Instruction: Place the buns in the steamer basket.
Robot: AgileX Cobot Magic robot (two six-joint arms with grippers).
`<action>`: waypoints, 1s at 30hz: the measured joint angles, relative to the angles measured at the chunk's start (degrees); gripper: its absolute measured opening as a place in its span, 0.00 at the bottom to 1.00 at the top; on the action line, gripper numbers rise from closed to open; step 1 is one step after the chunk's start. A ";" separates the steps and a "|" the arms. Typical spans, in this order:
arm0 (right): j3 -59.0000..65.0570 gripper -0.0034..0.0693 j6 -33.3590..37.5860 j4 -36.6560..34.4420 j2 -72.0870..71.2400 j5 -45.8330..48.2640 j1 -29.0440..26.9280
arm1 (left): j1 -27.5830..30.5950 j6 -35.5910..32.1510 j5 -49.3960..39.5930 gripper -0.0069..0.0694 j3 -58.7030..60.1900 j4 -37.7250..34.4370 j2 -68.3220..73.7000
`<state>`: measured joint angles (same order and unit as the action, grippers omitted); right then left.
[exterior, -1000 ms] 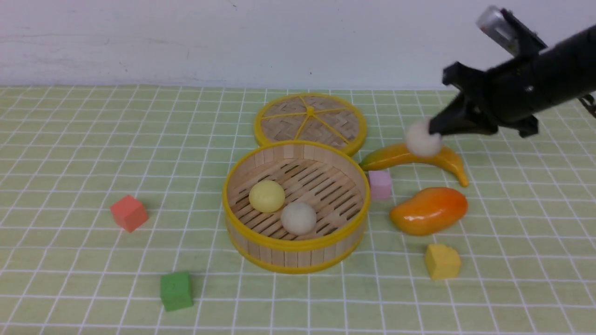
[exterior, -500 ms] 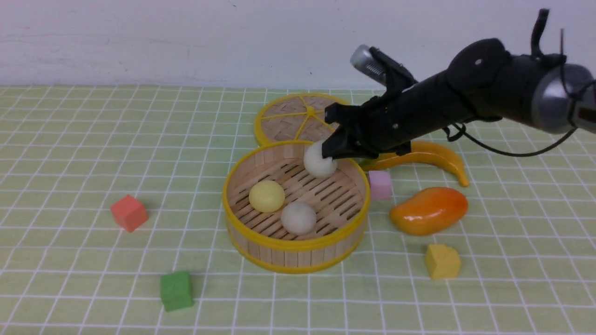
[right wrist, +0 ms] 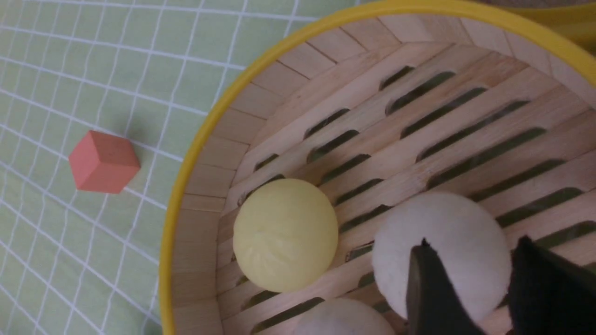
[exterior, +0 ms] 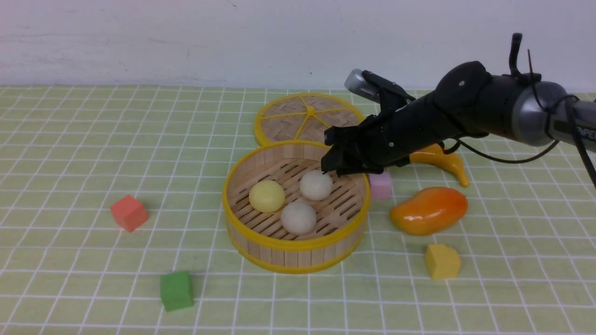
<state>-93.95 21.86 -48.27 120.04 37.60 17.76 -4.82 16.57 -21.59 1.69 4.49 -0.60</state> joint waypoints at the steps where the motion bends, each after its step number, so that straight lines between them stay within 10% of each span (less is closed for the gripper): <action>1: 0.00 0.46 0.00 0.88 0.00 0.80 0.00 | 0.00 0.00 0.00 0.38 0.00 0.00 0.00; 15: 0.00 0.46 -3.21 13.18 -10.61 16.64 -3.95 | 0.00 0.00 0.00 0.40 0.00 0.03 0.00; 23: 3.00 0.23 -19.80 38.18 -30.65 26.94 -7.41 | 0.00 0.00 0.00 0.40 0.00 0.03 0.00; 30: 19.00 0.04 -26.40 42.85 -51.02 19.66 -5.62 | 0.00 0.00 0.00 0.40 0.00 0.03 0.00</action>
<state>-74.96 -4.54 -5.42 69.02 57.26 12.14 -4.82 16.57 -21.59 1.69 4.52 -0.60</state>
